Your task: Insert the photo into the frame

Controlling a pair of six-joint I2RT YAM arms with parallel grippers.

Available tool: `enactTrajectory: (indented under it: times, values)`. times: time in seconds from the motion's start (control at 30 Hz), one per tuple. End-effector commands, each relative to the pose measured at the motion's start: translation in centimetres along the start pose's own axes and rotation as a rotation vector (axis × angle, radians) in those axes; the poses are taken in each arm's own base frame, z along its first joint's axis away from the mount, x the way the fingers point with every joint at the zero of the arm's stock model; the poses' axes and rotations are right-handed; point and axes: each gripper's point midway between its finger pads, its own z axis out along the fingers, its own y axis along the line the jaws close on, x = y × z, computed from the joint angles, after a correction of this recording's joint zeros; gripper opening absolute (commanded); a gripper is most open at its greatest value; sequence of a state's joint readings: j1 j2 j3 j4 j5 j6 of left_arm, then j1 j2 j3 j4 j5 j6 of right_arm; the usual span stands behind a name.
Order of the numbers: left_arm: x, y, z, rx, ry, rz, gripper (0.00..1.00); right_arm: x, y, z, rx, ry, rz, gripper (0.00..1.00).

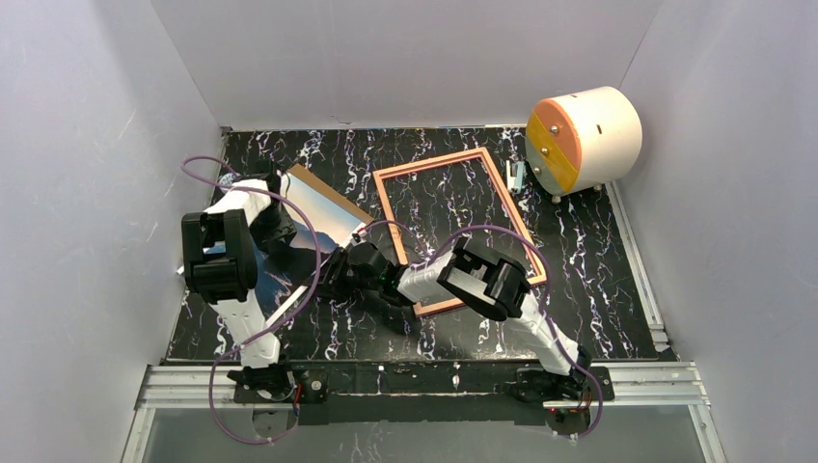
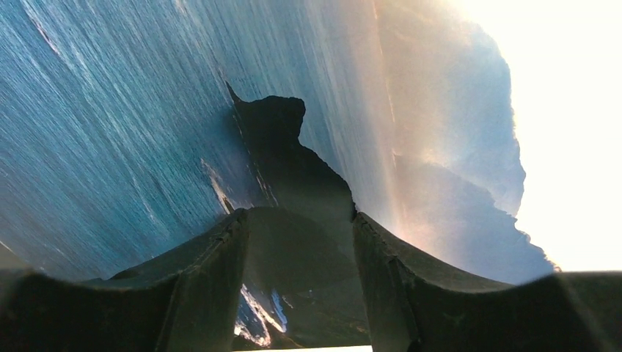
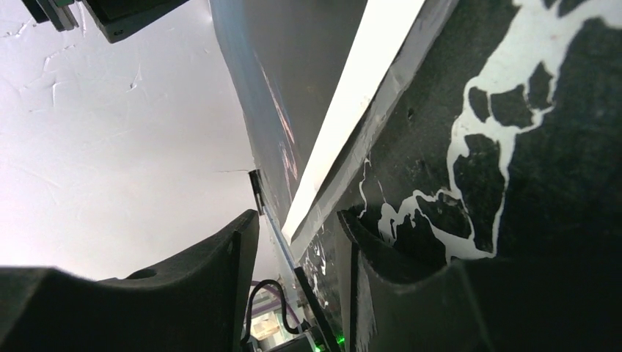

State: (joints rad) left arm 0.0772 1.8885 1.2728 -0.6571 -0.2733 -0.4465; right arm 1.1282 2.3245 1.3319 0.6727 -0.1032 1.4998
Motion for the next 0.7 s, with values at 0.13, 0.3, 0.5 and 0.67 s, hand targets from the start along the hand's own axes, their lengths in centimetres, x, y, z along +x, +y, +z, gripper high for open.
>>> enactTrajectory:
  times: [0.13, 0.3, 0.5, 0.67]
  values:
    - [-2.7, 1.7, 0.3, -0.107, -0.004, 0.074, 0.78, -0.7, -7.0, -1.7, 0.216, -0.042, -0.039, 0.52]
    - [-7.4, 1.8, -0.5, -0.138, -0.159, 0.071, 0.98, -0.6, -9.0, -3.3, 0.267, -0.013, -0.029, 0.52]
    - [-9.9, 1.9, 2.5, -0.139, -0.204, 0.067, 0.98, -0.5, -10.1, -4.9, 0.322, 0.023, -0.062, 0.53]
    - [-12.2, 3.0, 3.6, -0.098, -0.246, 0.036, 0.99, 0.1, -11.9, -5.9, 0.379, 0.064, -0.066, 0.53]
